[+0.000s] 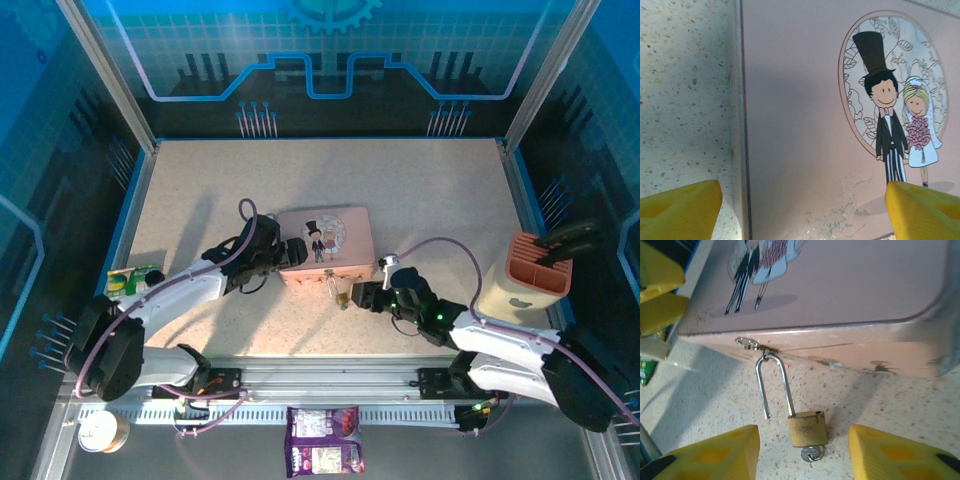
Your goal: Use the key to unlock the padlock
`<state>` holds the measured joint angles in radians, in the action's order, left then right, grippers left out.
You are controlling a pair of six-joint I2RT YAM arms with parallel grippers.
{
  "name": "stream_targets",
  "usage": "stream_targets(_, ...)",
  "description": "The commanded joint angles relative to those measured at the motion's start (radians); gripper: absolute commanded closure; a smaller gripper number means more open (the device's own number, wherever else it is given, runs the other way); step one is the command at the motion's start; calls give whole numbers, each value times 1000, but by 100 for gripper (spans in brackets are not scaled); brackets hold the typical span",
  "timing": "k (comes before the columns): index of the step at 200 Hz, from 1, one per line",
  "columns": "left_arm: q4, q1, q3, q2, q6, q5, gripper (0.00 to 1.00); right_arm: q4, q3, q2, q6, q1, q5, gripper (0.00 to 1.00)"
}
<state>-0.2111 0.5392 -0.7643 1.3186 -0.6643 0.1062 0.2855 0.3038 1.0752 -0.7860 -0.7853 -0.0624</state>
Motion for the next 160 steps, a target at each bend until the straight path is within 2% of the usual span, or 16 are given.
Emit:
stream_targets(1, 4, -10, -35, 38, 22, -22, 14, 27, 67, 84, 44, 11, 128, 48)
stream_targets(45, 7, -10, -9, 81, -2, -4, 14, 70, 132, 259, 65, 51, 167, 43)
stream_targets(102, 52, -3, 92, 82, -78, 1, 18, 107, 253, 418, 140, 168, 317, 48)
stream_targets(131, 96, 33, 146, 68, -162, 9, 20, 100, 316, 480, 140, 201, 343, 47)
stream_targets(160, 67, 88, 159, 33, -214, 77, 20, 148, 316, 502, 129, 201, 374, 51)
